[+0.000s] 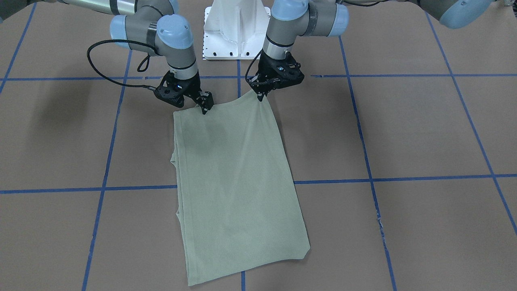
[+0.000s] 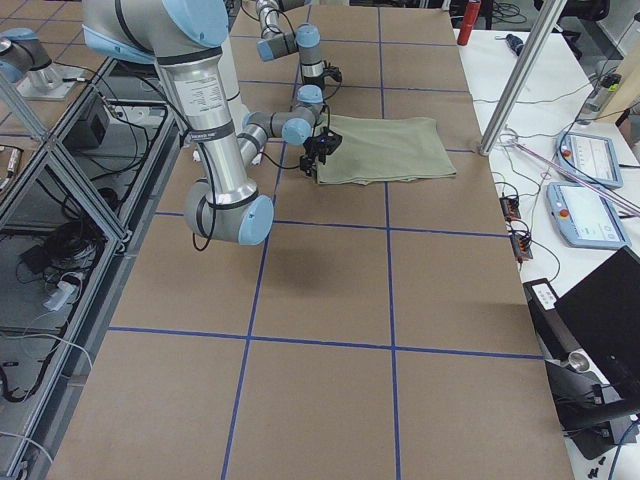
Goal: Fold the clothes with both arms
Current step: 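Move the right gripper to the shirt's other near corner beside the left gripper, then grasp both near corners of the shirt with both grippers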
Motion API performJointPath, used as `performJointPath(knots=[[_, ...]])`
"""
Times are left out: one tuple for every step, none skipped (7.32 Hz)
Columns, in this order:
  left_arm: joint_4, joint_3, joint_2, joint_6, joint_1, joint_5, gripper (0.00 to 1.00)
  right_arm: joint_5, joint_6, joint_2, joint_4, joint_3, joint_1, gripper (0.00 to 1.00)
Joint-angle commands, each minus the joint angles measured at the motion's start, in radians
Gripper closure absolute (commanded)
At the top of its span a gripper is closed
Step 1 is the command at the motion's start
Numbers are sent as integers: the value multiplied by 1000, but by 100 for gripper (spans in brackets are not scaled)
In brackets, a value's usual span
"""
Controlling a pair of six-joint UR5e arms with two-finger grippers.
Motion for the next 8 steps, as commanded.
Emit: performJointPath(knots=[[0, 1, 1, -1, 1, 0, 100, 0, 0, -2, 3, -3, -2, 6], [0, 0, 1, -1, 1, 0, 100, 0, 0, 0, 4, -9, -2, 8], [0, 0, 1, -1, 1, 0, 100, 0, 0, 0, 4, -9, -2, 18], [0, 0, 1, -1, 1, 0, 100, 0, 0, 0, 4, -9, -2, 33], [0, 0, 1, -1, 1, 0, 100, 0, -2, 0, 4, -8, -2, 52], [0, 1, 1, -1, 1, 0, 100, 3, -3, 0, 3, -8, -2, 66], [0, 1, 1, -1, 1, 0, 100, 5, -5, 1, 1, -8, -2, 75], [0, 1, 1, -1, 1, 0, 100, 6, -5, 1, 3, -6, -2, 87]])
